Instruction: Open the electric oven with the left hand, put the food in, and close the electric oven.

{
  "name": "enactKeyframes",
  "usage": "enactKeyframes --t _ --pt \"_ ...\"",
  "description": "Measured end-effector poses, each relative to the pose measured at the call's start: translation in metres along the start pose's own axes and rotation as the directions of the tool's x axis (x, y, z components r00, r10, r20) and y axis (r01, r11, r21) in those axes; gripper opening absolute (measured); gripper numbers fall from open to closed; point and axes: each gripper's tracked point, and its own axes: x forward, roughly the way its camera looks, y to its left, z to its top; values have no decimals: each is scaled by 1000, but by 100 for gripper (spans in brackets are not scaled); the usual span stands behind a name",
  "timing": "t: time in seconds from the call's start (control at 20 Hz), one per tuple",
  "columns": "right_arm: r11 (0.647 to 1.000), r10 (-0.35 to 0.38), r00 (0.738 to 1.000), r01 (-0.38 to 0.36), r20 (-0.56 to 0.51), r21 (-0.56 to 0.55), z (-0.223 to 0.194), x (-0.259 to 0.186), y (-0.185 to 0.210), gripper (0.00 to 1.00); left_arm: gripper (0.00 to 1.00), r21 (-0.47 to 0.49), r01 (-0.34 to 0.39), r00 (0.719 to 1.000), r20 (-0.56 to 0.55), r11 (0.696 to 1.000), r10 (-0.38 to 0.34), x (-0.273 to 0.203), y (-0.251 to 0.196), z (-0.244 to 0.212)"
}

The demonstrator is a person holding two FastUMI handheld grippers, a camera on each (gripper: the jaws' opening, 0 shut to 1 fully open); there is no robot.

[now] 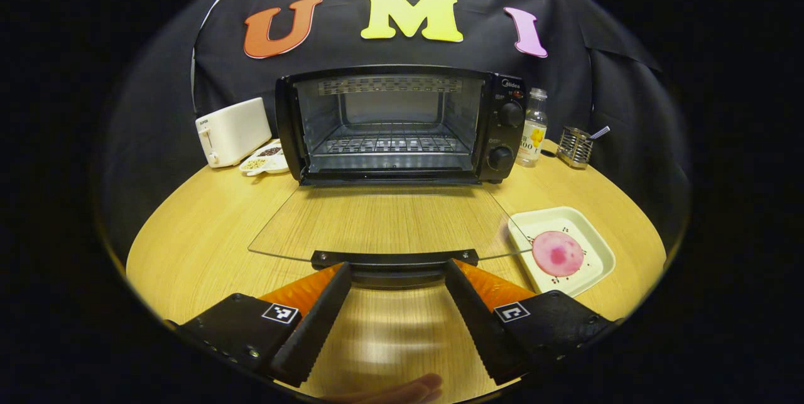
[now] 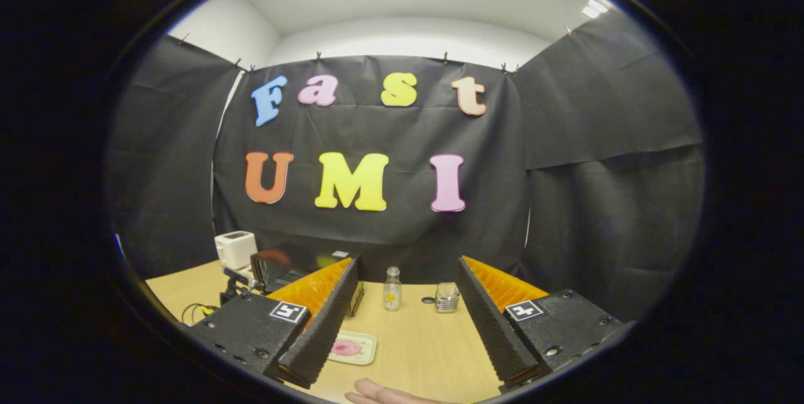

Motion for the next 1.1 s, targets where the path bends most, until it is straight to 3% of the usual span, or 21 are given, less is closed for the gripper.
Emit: enactKeyframes --t 0.15,0.35,0.55,0.75,1.0,1.1 --pt "999 -5 998 2 -57 -51 -13 18 3 100 97 -15 -3 996 94 1000 4 -22 5 27" --pt "997 1 987 -14 -158 -76 -37 46 6 96 97 -7 -21 972 234 1000 23 -71 12 74" --pt "996 41 946 -63 -321 -57 -81 78 13 99 96 -26 -14 933 360 1000 22 -126 17 116" --pt "994 104 841 -108 -531 24 -145 110 28 99 96 -13 -63 888 455 998 62 -177 30 149" --pt "994 107 706 -70 -700 81 -221 141 28 99 96 -26 -122 848 517 992 118 -228 37 168" --pt "990 141 634 -72 -760 123 -253 143 33 97 96 -40 -128 837 532 991 129 -243 42 173"
